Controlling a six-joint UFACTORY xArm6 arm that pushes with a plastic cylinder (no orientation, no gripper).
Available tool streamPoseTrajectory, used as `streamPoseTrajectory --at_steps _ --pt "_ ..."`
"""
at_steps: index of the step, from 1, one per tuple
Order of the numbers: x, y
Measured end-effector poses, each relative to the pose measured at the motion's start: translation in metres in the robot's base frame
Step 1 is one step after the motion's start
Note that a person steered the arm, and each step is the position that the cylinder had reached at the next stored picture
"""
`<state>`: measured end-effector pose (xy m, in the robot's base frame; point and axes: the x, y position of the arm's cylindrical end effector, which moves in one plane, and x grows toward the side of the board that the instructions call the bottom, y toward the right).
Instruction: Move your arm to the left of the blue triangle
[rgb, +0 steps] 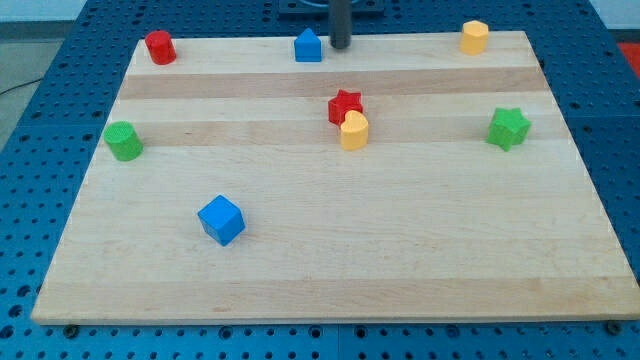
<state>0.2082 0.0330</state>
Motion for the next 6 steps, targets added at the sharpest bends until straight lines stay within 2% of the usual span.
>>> streamPoseTrajectory --at_steps 1,2,3,4,5,6 --pt "0.038 0.013" --pt "0.073 0.0" --pt "0.087 -0.05" --pt "0.076 -0.122" --pt "0.038 -0.149" --pt "0.024 -0.141"
